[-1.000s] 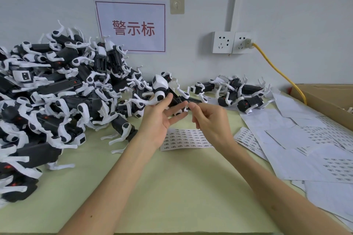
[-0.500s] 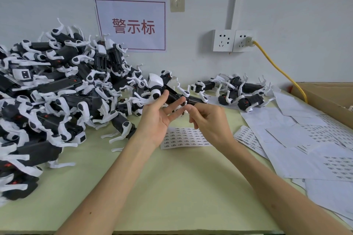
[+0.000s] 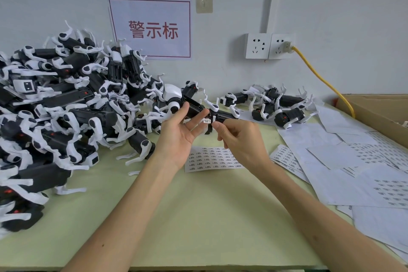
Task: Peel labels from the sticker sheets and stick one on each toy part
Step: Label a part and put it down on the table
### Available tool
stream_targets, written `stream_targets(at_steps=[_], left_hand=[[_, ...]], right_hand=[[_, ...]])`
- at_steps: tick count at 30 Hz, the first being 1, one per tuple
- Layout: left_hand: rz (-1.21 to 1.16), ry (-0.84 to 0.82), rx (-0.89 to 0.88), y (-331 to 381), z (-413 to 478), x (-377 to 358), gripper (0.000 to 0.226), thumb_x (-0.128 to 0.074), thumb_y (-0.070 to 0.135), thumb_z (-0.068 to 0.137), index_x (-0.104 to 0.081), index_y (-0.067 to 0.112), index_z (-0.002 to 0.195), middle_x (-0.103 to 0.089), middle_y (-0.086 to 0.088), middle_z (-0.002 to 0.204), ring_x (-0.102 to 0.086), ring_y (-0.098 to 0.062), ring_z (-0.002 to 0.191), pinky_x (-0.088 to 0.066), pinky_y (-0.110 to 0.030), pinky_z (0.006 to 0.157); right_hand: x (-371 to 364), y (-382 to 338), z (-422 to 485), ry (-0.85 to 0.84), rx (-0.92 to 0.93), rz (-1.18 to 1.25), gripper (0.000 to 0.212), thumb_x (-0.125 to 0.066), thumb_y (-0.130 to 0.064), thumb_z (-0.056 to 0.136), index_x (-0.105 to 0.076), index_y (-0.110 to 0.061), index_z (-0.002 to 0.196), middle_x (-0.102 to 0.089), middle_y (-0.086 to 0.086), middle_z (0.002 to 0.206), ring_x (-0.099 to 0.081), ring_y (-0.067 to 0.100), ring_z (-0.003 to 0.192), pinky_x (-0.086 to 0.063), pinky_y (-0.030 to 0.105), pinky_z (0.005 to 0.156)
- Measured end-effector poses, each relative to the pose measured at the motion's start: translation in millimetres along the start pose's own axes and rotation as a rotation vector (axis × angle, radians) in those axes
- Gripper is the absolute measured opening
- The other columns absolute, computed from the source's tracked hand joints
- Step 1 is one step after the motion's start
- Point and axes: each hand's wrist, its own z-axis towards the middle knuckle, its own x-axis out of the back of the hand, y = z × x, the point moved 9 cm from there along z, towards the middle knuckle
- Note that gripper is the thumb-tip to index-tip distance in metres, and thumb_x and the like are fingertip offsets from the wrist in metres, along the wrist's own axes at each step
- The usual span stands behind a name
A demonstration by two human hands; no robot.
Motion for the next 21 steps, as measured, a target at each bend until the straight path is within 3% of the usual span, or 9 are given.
stream_targets(at_steps=[2,6,8,11,13,16,21], left_hand=[[0.022,0.036,-0.022,0,1,3,0.010,-0.063,0.021,0.097,-0.057,0.015,0.092,-0.072,-0.003,0.085,-0.077,-0.017,0.084,-0.060,-0.025,0.071],[0.124,0.093,-0.171,8,2,5,0.020,-0.064,0.010,0.099,-0.060,0.018,0.080,-0.063,-0.002,0.077,-0.077,-0.027,0.083,-0.062,-0.033,0.073],[0.174,0.080,-0.229,8,-1,2,0.002,-0.064,0.010,0.099,-0.062,0.009,0.098,-0.064,-0.005,0.081,-0.077,-0.028,0.083,-0.061,-0.035,0.076],[0.257,0.068,-0.291,8,-4,-4,0.026,-0.064,0.006,0.099,-0.057,0.011,0.124,-0.068,-0.008,0.092,-0.076,-0.032,0.087,-0.061,-0.037,0.081],[0.302,0.034,-0.336,10,-8,-10,0.027,-0.063,0.004,0.100,-0.058,0.021,0.121,-0.071,0.001,0.088,-0.077,-0.034,0.089,-0.061,-0.037,0.081],[0.333,0.026,-0.369,12,-11,-13,0.030,-0.062,0.003,0.100,-0.055,0.020,0.124,-0.072,0.007,0.085,-0.077,-0.034,0.089,-0.061,-0.037,0.081],[0.384,0.043,-0.408,16,-11,-13,0.037,-0.063,0.002,0.099,-0.049,0.017,0.130,-0.073,0.012,0.087,-0.078,-0.028,0.084,-0.061,-0.034,0.078]], right_hand=[[-4,3,1,-0.065,-0.061,0.085,0.039,-0.062,-0.039,0.100,-0.067,-0.023,0.065,-0.061,-0.001,0.054,-0.049,0.007,0.045,-0.041,0.024,0.051],[-31,12,-9,-0.340,-0.402,0.751,0.021,-0.063,-0.027,0.100,-0.076,-0.017,0.088,-0.062,0.002,0.074,-0.057,0.016,0.059,-0.047,0.025,0.052],[-34,15,-11,-0.348,-0.485,0.878,0.021,-0.062,-0.026,0.100,-0.079,-0.018,0.091,-0.061,0.000,0.078,-0.058,0.015,0.059,-0.046,0.023,0.051],[-35,21,-12,-0.311,-0.578,0.960,0.019,-0.064,-0.025,0.099,-0.080,-0.020,0.090,-0.062,-0.002,0.077,-0.058,0.011,0.059,-0.046,0.020,0.049],[-35,26,-14,-0.292,-0.633,0.989,0.013,-0.065,-0.023,0.097,-0.077,-0.017,0.094,-0.063,-0.002,0.075,-0.058,0.010,0.057,-0.047,0.019,0.048],[-38,31,-16,-0.298,-0.690,0.995,0.011,-0.068,-0.025,0.096,-0.071,-0.014,0.099,-0.063,-0.002,0.073,-0.059,0.010,0.056,-0.048,0.019,0.048],[-42,35,-21,-0.322,-0.772,0.998,0.022,-0.072,-0.035,0.092,-0.064,-0.014,0.092,-0.064,0.000,0.072,-0.061,0.012,0.056,-0.048,0.020,0.047]])
